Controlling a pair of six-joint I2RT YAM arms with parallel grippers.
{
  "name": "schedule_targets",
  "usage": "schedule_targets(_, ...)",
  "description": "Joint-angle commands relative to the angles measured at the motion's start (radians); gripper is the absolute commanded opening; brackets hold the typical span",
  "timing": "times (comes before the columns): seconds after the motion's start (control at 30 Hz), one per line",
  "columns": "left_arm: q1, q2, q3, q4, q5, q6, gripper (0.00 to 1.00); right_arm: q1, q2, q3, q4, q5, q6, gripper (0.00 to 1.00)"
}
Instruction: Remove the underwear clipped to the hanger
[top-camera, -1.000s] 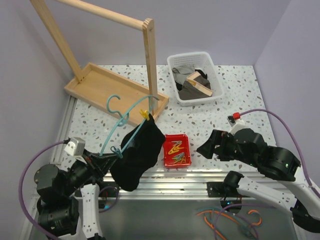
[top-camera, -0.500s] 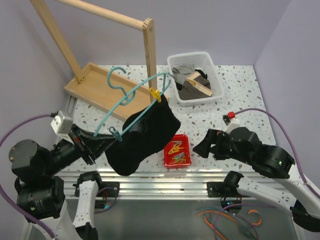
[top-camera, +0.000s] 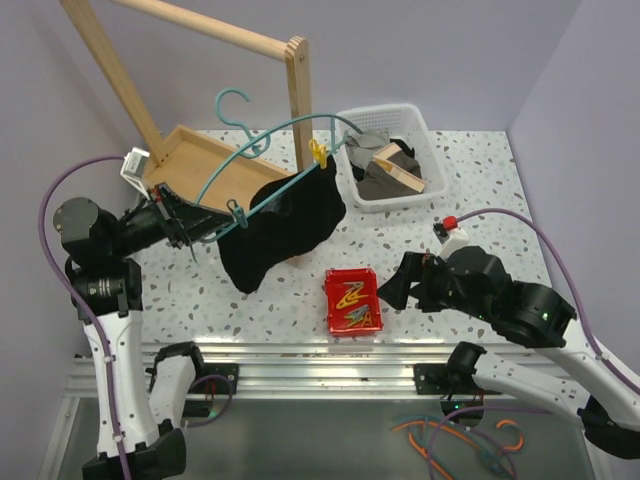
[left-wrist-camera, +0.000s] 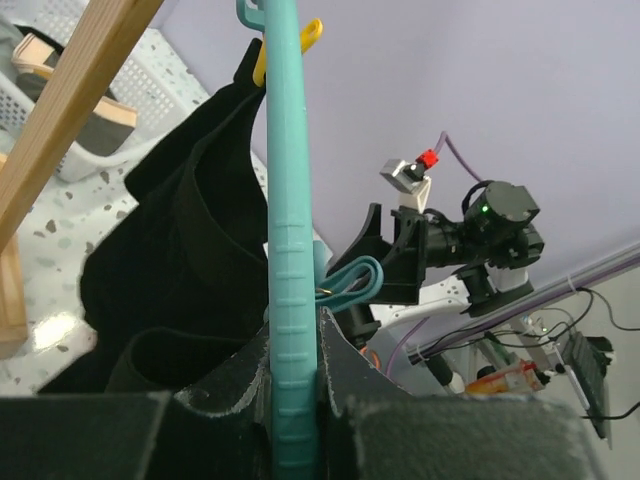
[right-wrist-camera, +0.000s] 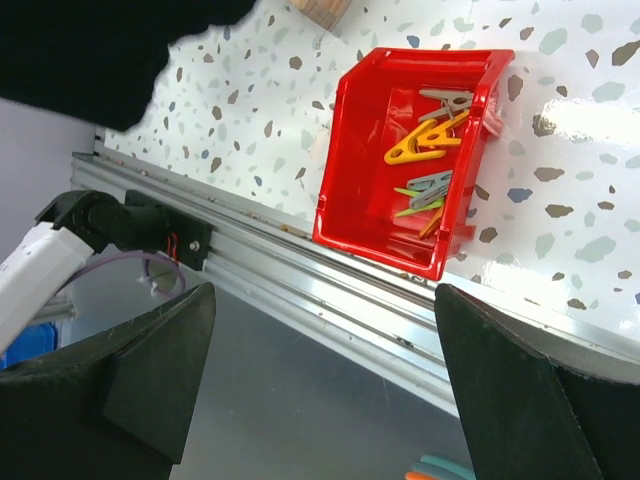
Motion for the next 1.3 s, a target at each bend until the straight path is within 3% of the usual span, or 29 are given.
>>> schedule_targets(0.0, -0.012, 0.025, 0.043, 0.231, 0.077, -0.132, 0.00, -0.003, 0.017, 0.033, 0.043, 0.001, -0.031, 0.94)
schedule_targets(0.23, -0.075, 0.242, 0.289, 0.146, 0.050, -0.074, 0.00, -0.003, 0.053, 0.020, 0.093, -0.019, -0.056, 0.95)
schedule_targets(0.3, -0.160, 0.335, 0.377, 0.007, -0.008, -0.013, 0.00, -0.003, 0.056, 0.003, 0.116, -0.029, -0.056, 0.95)
schedule_targets(0.5, -0.406, 0.417, 0.459, 0.114, -0.165, -0.012, 0.00, -0.003, 0.050, 0.006, 0.140, -0.012, -0.065, 0.95)
schedule_targets(0.6, -0.466, 0.391, 0.418, 0.112, -0.165, 0.040, 0.00, -0.003, 0.019, 0.012, 0.132, 0.003, -0.069, 0.95)
schedule_targets(0.7, -0.500, 0.340, 0.353, -0.027, -0.199, 0.229, 0.00, -0.003, -0.021, 0.024, 0.086, 0.019, -0.069, 0.95)
schedule_targets(0.8, -0.559, 0.283, 0.261, -0.095, -0.307, 0.323, 0.00, -0.003, -0.070, 0.026, 0.054, 0.028, -0.068, 0.94)
schedule_targets(0.9, -0.677, 0.222, 0.133, -0.104, -0.483, 0.422, 0.00, -0.003, -0.096, 0.029, 0.014, 0.031, -0.059, 0.94)
schedule_targets(1.07, -0.877, 0.130, -0.032, -0.033, -0.701, 0.462, 0.00, -0.003, -0.125, 0.012, -0.018, 0.031, -0.031, 0.93)
schedule_targets(1.27, -1.066, 0.021, -0.096, -0.046, -1.172, 0.546, 0.00, -0.003, -0.128, 0.033, -0.032, 0.033, -0.023, 0.92)
